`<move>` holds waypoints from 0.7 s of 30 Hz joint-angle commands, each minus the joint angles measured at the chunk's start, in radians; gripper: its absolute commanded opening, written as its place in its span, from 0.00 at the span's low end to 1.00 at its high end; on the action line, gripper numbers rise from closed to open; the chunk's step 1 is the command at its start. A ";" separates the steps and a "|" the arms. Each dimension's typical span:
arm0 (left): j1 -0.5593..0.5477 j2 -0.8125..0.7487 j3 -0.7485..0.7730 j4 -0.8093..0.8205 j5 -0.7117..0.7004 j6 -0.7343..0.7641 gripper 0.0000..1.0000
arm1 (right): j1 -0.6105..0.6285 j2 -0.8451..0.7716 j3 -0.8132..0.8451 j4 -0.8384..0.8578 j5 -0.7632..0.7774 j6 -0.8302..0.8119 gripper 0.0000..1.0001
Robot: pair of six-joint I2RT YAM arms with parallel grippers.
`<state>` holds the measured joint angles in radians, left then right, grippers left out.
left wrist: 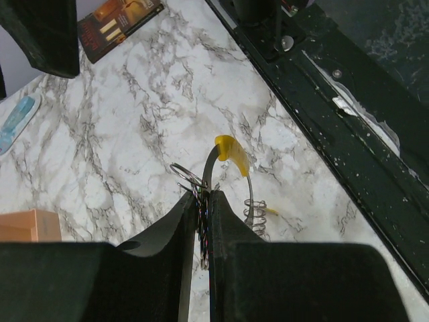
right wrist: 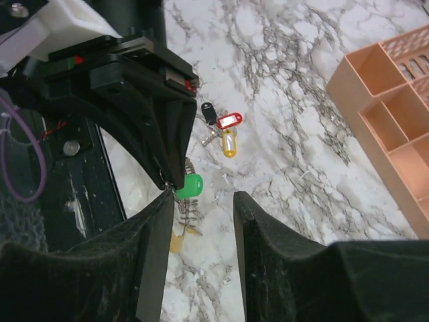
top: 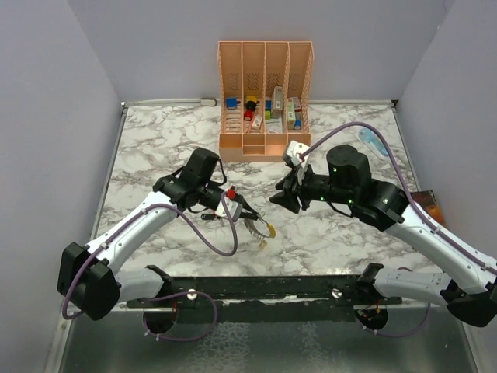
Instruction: Put the keys on the keyring
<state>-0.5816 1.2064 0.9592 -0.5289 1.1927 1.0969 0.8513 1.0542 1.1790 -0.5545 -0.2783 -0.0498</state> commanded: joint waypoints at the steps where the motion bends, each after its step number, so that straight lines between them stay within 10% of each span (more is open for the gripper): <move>1: 0.004 0.022 0.052 -0.206 0.027 0.249 0.00 | -0.001 -0.005 0.007 -0.015 -0.155 -0.146 0.40; 21: 0.003 0.079 0.149 -0.431 0.008 0.496 0.00 | -0.001 0.110 -0.076 0.019 -0.345 -0.214 0.32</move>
<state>-0.5816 1.2732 1.0760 -0.8688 1.1805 1.4967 0.8513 1.1507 1.0786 -0.5610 -0.5819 -0.2272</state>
